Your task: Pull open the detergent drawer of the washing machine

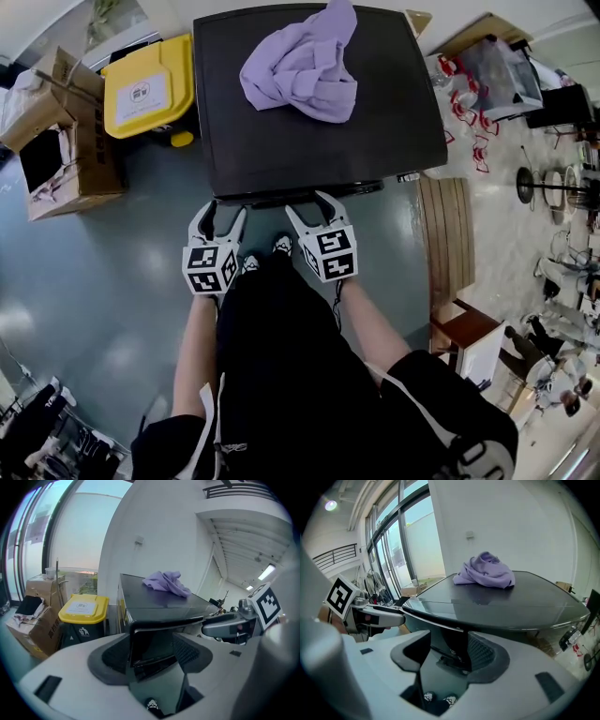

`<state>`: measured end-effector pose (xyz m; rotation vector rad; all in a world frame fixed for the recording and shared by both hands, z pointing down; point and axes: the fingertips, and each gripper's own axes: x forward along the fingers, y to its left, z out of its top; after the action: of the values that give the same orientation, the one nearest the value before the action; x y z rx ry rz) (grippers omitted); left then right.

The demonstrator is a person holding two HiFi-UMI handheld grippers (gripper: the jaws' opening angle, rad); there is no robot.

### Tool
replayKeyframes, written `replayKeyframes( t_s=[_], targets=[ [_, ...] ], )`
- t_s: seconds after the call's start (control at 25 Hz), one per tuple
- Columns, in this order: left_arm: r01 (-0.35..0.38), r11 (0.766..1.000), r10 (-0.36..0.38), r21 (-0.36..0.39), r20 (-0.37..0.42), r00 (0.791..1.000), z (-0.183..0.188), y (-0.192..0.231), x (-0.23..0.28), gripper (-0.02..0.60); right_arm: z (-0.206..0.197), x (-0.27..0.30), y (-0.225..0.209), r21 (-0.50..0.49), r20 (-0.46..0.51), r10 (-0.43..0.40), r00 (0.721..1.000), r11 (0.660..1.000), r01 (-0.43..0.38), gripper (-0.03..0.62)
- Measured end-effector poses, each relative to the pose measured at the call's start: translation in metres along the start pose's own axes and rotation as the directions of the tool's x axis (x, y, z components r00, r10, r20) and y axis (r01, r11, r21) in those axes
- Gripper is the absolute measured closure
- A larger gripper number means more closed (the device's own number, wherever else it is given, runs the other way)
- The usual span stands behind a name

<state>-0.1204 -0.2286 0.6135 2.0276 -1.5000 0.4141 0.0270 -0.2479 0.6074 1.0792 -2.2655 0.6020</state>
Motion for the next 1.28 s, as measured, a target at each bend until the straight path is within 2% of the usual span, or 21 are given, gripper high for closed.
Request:
replayKeyframes(
  t_s=[0.28,0.4,0.76,1.0,1.12,1.28],
  targets=[
    [-0.026,1.0,0.026,0.007,0.036,0.999,-0.001,0.0,0.01,0.31,-0.002,0.01,-0.001,0.011,0.045,-0.006,0.999,1.0,0.005,0.37],
    [-0.036,0.999,0.036,0.006,0.027,0.999,-0.007,0.0,0.011,0.31,-0.004,0.009,-0.002,0.02,0.056,-0.023,0.998,1.0,0.022,0.381],
    [-0.067,0.998,0.067,0.01,0.043,0.997,-0.007,0.001,0.013,0.305,-0.001,0.011,-0.001,0.061,0.082,-0.013,0.997,0.998,0.008,0.373],
    [-0.058,0.998,0.058,0.011,0.033,0.998,-0.007,-0.001,0.013,0.305,-0.004,0.008,-0.002,0.046,0.057,-0.01,0.998,0.999,0.007,0.388],
    [-0.06,0.998,0.06,-0.002,0.031,0.998,-0.008,-0.002,0.011,0.304,-0.005,0.007,-0.003,0.038,0.05,-0.04,0.998,0.999,0.039,0.411],
    [-0.062,0.998,0.062,-0.006,0.025,0.998,-0.007,-0.003,0.012,0.301,-0.004,0.008,-0.005,0.028,0.052,-0.079,0.995,0.997,0.078,0.411]
  ],
)
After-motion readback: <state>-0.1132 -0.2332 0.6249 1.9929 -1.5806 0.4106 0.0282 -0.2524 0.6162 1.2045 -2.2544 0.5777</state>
